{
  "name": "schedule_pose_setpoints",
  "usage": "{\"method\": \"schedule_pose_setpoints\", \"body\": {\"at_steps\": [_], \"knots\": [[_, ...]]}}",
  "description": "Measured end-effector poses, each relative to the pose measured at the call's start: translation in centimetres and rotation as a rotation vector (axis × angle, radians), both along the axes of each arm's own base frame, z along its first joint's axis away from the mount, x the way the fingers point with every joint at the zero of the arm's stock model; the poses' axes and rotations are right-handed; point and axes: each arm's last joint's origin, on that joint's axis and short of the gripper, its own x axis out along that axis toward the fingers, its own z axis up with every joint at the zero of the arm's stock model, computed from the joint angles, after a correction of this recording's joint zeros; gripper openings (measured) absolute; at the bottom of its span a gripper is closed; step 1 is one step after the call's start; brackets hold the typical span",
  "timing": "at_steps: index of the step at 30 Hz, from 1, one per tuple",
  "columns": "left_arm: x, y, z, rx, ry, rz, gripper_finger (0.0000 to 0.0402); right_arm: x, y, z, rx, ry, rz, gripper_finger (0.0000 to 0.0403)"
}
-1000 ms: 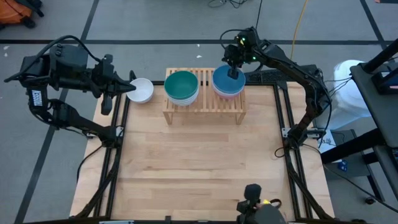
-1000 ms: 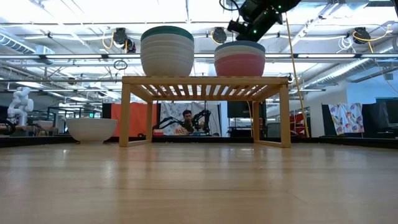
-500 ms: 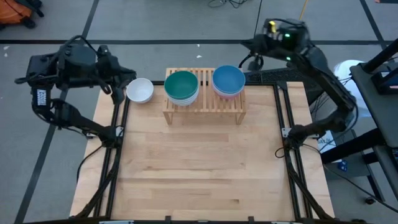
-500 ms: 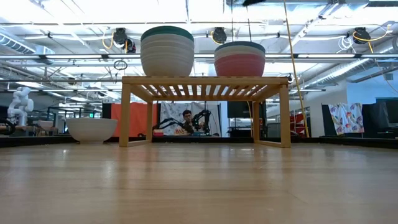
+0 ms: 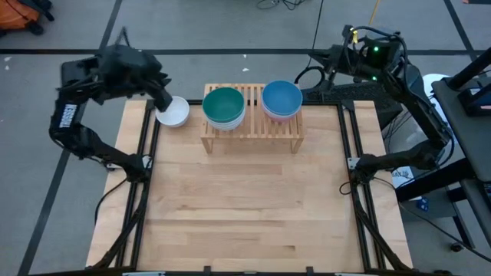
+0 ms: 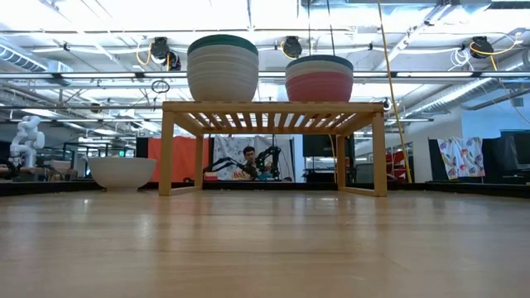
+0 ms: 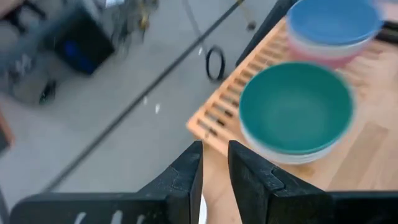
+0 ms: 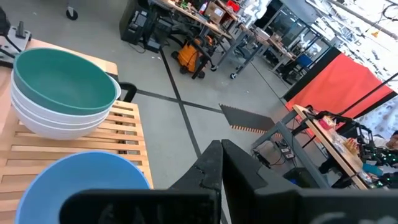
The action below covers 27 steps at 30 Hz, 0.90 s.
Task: Place and stack bowls onto a shelf
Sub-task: Stack the white bowl on top of the blue bowl on the shelf
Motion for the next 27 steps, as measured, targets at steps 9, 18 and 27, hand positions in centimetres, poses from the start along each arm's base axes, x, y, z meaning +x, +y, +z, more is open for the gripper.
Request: {"method": "schedule_pose_setpoints", "body": {"at_steps": [9, 18, 27], "knots": [[2.4, 3.3, -6.0, -0.244, 0.102, 0.260, 0.0083, -0.9, 0.8, 0.3, 0.000, -0.001, 0.000, 0.0000], [2.5, 7.6, -11.7, -0.420, 0.013, 0.705, 0.0083, -1.5, 1.3, 0.6, -0.012, -0.014, 0.000, 0.0000], [1.0, 12.9, -16.1, -0.469, -0.232, 1.021, 0.0083, -1.6, 1.4, 0.5, -0.007, -0.008, 0.001, 0.0000]]}}
